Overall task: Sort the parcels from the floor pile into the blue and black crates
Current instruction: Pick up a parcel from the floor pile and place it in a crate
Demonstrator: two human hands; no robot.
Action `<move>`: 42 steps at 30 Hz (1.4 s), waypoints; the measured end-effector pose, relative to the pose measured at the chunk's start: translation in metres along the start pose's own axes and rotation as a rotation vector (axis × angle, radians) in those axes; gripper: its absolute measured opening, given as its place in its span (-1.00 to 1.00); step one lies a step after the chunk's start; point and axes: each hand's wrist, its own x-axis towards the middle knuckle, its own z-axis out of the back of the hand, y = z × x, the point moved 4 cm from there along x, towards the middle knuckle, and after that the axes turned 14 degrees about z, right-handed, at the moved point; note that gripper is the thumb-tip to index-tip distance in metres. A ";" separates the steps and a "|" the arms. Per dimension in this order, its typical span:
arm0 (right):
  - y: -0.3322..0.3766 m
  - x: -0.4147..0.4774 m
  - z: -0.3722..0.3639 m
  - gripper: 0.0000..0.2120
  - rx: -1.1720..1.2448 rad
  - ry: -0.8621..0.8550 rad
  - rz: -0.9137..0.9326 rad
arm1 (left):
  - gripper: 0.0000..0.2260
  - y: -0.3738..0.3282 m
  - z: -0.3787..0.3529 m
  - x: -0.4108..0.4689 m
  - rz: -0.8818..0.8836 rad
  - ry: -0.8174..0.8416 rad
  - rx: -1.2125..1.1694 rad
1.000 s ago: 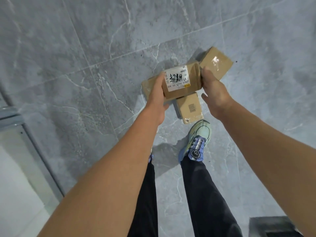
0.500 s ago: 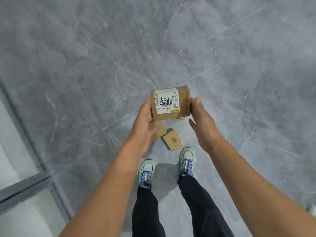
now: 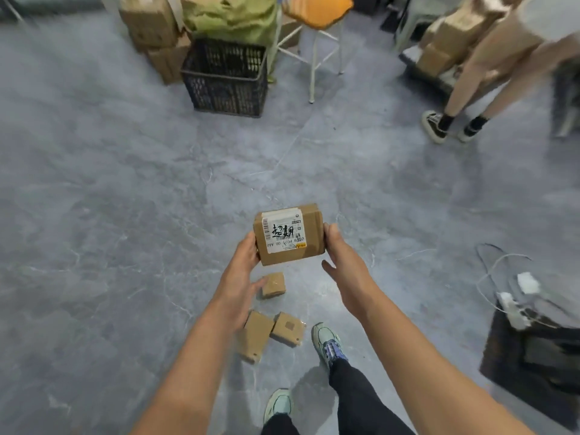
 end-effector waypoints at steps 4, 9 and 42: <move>0.027 -0.061 0.033 -0.57 0.047 -0.147 0.063 | -0.72 -0.016 -0.034 -0.035 -0.021 0.131 0.138; 0.045 -0.129 0.073 -0.49 0.076 -0.342 0.109 | -0.62 -0.026 -0.089 -0.071 -0.040 0.320 0.350; -0.112 -0.737 0.280 -0.67 0.418 -1.408 0.210 | -0.54 0.346 -0.461 -0.414 -0.005 1.114 1.236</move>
